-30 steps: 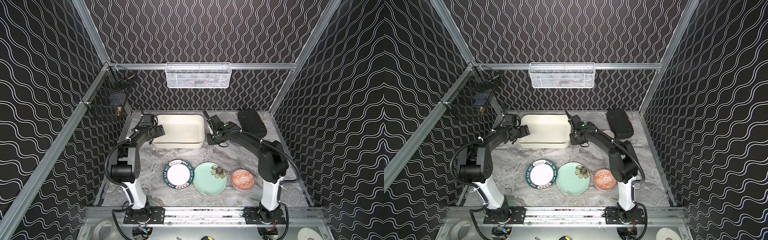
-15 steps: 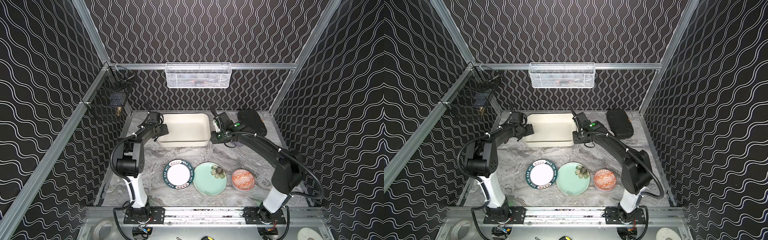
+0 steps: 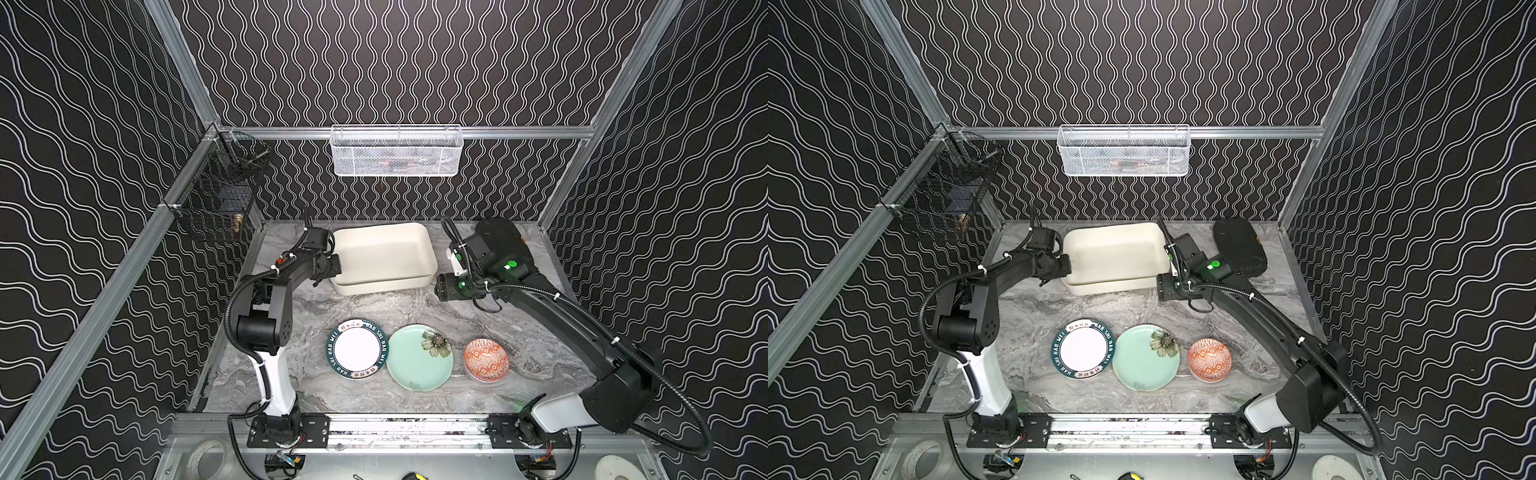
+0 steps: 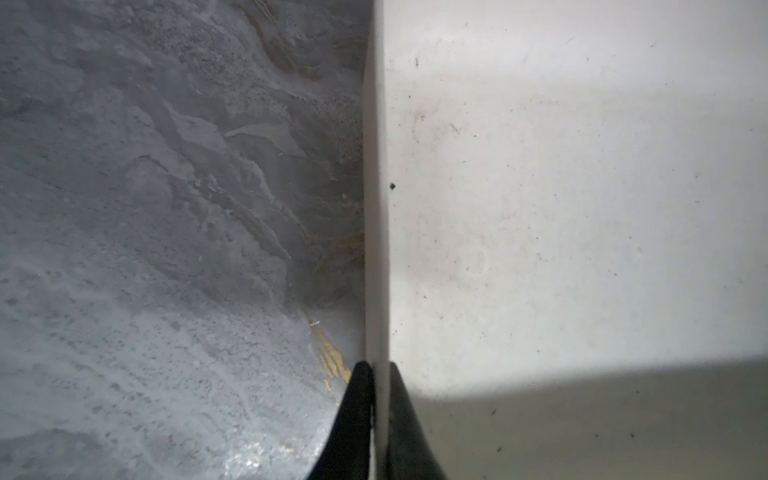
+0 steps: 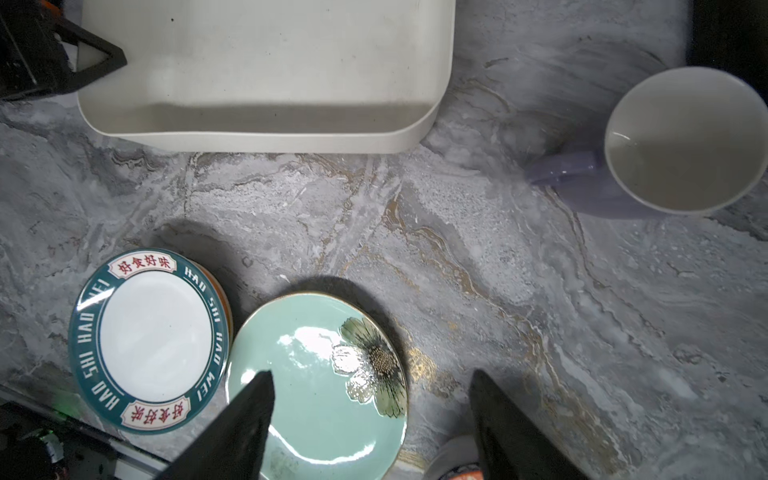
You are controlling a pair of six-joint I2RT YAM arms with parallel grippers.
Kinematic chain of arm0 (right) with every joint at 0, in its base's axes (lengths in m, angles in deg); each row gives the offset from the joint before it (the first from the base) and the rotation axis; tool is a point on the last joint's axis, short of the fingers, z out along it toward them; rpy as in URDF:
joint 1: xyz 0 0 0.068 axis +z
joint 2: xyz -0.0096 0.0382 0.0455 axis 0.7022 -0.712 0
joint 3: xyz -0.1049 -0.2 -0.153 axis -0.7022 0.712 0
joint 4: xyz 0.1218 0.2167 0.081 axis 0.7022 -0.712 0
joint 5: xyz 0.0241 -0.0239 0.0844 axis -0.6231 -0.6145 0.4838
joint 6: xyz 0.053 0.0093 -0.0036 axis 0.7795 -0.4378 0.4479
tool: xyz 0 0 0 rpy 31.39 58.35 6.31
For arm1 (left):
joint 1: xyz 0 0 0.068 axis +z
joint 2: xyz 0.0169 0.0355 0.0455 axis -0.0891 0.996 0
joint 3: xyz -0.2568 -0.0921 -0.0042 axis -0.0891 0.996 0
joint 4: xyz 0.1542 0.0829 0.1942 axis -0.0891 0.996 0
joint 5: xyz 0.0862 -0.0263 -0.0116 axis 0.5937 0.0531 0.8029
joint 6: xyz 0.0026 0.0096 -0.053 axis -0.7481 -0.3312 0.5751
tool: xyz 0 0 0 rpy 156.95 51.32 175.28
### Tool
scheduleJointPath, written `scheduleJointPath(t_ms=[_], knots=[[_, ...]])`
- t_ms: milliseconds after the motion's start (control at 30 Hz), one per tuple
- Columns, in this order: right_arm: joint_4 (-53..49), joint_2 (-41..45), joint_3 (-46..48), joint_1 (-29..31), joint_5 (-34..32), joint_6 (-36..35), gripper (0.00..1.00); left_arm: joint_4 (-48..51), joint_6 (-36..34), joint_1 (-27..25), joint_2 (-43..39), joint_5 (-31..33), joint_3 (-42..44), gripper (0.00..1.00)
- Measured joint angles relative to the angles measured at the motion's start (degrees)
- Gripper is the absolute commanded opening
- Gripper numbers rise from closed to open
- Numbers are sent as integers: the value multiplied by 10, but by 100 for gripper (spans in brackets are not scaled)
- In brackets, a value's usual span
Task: Place the mixed dishes into the plastic bin
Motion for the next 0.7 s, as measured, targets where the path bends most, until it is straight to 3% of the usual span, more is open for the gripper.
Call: scheduleJointPath(t_ms=[67,700], knots=[[-5,11,14,0,-2,3,76,5,-10,0,-3,-2,0,0],[-48,130,135,0,-22,43,74,41,-45,-22,-75,-38,67,2]])
